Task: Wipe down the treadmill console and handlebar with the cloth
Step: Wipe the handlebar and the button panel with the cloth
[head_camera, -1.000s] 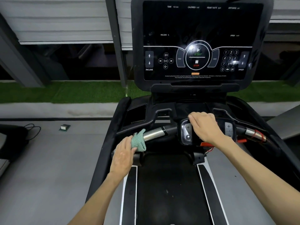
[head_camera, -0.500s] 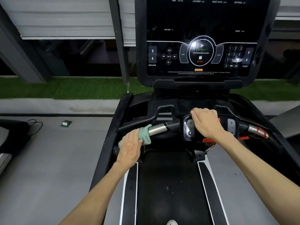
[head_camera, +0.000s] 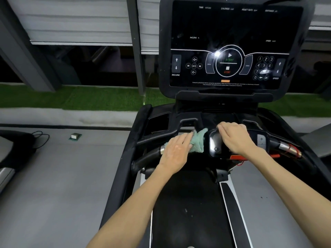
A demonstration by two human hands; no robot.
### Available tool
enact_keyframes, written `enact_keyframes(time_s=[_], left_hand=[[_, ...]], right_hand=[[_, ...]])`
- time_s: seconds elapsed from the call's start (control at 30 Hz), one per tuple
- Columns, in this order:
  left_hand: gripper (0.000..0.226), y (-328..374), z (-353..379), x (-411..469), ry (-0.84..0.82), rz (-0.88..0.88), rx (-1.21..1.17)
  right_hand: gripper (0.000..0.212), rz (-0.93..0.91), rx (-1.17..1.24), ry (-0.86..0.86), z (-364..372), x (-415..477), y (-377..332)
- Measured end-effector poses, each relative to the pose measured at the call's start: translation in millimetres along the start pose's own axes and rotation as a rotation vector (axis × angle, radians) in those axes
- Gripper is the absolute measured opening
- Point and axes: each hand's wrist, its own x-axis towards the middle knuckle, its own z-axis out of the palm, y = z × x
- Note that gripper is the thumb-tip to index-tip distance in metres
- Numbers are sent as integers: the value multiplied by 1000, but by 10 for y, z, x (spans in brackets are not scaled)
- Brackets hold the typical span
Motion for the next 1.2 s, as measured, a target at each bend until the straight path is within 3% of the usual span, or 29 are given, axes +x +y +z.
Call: enact_keyframes(time_s=[0.3, 0.5, 0.73, 0.87, 1.03, 1.2], left_hand=[[50, -765, -307, -1062, -126, -455, -32], [65, -780, -287, -1157, -160, -456, 67], [67, -815, -152, -970, -92, -405, -89], [65, -756, -105, -957, -36, -402, -161], [61, -721, -92, -936, -29, -377, -109], [97, -1035, -158, -1309, -126, -421, 102]], right_hand=[[32, -27, 3, 33, 23, -26, -11], [32, -17, 18, 43, 4, -39, -15], [34, 15, 47, 31, -34, -43, -88], [30, -213, 33, 132, 62, -105, -656], [35, -629, 110, -22, 449, -252, -1757], [37, -770, -85, -158, 691, -127, -2211]])
